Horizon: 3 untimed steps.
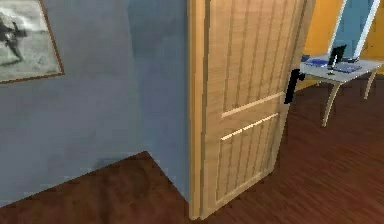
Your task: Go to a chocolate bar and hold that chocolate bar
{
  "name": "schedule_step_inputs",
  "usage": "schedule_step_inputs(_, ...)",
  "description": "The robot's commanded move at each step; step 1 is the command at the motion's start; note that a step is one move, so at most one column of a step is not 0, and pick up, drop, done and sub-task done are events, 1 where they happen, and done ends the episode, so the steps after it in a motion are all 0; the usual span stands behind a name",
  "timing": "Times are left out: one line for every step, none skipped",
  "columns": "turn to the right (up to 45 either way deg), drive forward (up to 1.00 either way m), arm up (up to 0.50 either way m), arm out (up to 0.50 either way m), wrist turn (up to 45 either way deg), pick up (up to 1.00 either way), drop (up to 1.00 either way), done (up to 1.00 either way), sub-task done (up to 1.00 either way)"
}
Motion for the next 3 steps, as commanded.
schedule_step_inputs(-6.0, 0.0, 0.0, 0.0, 0.0, 0.0, 0.0, 0.0, 0.0)
schedule_step_inputs(0.0, 0.15, 0.0, 0.0, 0.0, 0.0, 0.0, 0.0, 0.0)
schedule_step_inputs(-9.0, 0.0, 0.0, 0.0, 0.0, 0.0, 0.0, 0.0, 0.0)
